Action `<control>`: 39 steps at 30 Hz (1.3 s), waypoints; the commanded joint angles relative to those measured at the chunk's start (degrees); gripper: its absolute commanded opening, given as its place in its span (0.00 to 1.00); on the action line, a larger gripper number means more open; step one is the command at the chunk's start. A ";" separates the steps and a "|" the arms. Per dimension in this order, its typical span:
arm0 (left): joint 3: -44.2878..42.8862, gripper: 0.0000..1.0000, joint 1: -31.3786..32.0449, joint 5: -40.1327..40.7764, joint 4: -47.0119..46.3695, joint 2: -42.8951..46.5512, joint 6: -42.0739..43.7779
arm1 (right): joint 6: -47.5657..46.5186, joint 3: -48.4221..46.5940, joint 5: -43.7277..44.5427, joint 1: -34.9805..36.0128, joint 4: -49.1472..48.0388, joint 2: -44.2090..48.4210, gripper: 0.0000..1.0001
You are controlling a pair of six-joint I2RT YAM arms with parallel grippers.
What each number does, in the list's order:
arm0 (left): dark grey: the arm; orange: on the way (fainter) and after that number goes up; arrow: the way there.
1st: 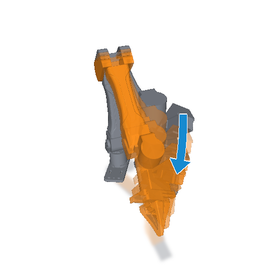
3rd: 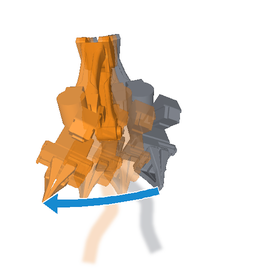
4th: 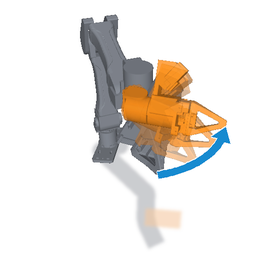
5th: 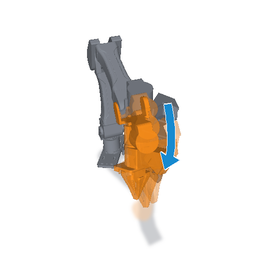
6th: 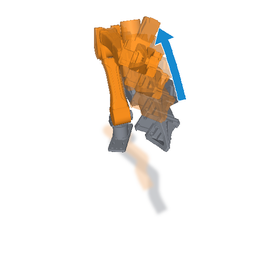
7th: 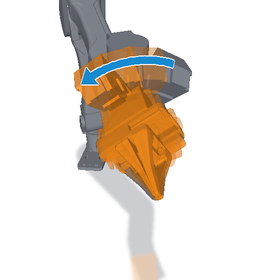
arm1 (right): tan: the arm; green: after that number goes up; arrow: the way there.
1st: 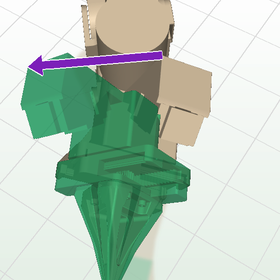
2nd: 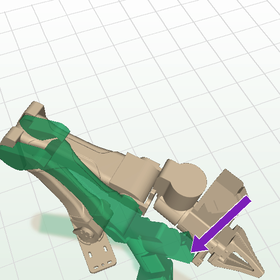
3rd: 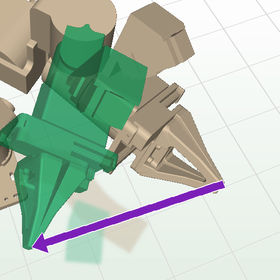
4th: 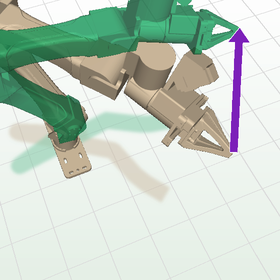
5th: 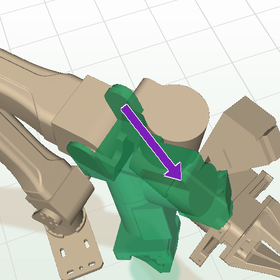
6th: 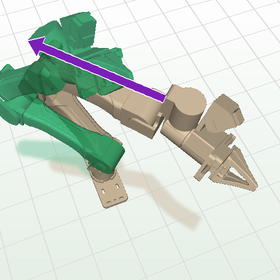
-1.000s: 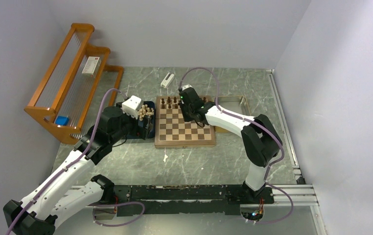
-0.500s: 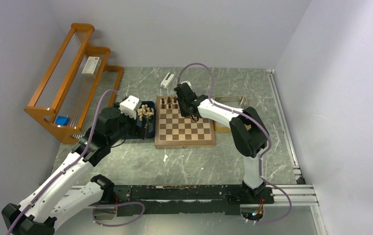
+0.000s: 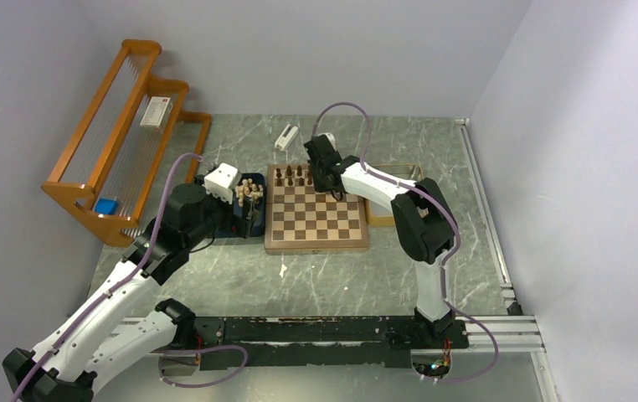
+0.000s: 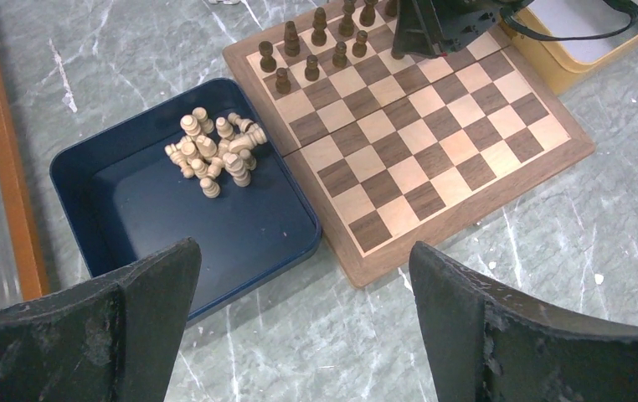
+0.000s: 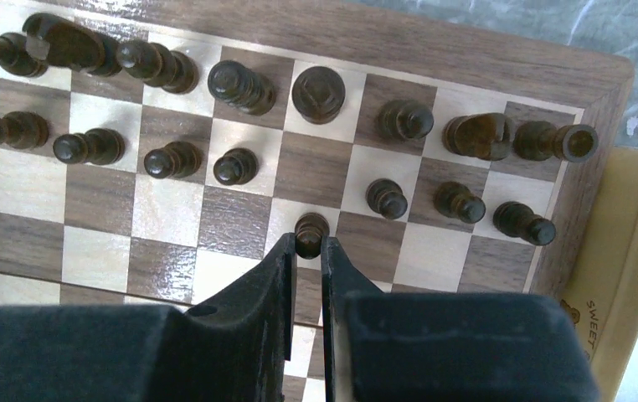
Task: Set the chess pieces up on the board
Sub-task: Place the chess piece on the chessboard.
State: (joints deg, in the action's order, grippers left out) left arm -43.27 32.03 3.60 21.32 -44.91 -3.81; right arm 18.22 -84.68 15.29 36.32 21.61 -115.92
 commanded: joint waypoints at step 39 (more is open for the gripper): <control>-0.86 0.99 -0.09 1.20 -0.32 0.69 0.65 | 1.03 -7.55 -1.04 -2.30 4.23 -7.08 0.16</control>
State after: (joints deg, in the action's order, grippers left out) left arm -43.27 32.03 3.95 21.32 -44.88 -3.79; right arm 18.79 -91.53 14.31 34.72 23.00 -120.73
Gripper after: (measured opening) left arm 0.989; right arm 0.165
